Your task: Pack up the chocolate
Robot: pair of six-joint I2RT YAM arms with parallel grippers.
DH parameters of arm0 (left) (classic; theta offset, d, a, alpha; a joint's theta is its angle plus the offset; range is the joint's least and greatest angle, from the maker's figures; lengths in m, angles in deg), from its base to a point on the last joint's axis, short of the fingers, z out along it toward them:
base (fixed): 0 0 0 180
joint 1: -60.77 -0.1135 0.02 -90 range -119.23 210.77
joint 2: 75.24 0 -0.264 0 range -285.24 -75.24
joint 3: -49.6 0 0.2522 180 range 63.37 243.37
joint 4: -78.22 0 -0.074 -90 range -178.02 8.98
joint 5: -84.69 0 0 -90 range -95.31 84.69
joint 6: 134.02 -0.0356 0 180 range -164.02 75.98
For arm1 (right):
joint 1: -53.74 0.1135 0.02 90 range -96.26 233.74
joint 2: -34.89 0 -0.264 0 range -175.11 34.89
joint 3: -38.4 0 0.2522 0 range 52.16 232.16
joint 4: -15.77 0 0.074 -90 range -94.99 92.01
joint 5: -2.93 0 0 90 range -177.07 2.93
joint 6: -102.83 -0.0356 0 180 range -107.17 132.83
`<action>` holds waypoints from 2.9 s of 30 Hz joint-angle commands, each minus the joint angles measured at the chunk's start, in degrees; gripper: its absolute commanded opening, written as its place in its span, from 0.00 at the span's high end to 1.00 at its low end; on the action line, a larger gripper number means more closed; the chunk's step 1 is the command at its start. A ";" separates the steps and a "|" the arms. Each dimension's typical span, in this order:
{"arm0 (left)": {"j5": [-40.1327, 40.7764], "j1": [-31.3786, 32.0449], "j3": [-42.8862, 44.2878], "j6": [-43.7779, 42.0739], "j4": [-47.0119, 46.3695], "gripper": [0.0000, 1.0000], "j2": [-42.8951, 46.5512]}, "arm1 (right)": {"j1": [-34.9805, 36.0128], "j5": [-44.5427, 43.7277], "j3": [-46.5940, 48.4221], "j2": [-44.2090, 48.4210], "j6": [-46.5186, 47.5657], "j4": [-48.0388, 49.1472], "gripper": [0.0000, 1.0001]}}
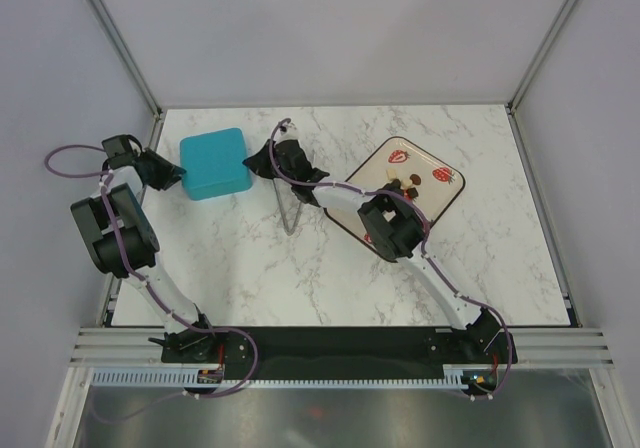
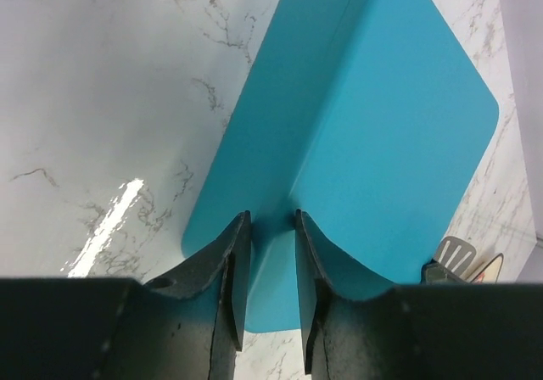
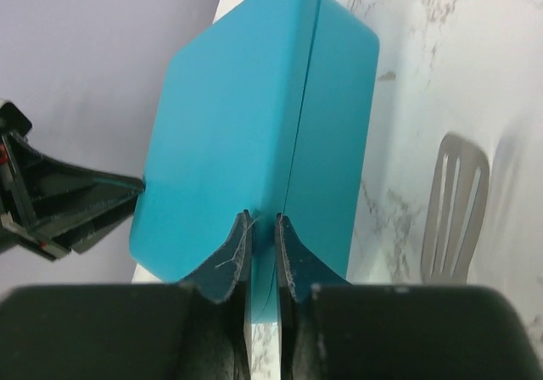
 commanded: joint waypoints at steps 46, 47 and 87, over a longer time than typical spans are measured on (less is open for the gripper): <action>11.53 14.29 7.32 -7.31 7.02 0.53 -8.21 | -7.26 14.69 -36.38 37.11 8.29 0.76 0.67; 11.62 14.29 7.49 -7.30 7.19 0.53 -8.13 | -7.44 14.61 -36.90 37.47 8.55 0.84 0.67; -16.86 28.18 -28.98 -8.63 9.04 0.00 72.20 | -7.18 -16.15 -65.64 104.42 18.66 -45.92 0.02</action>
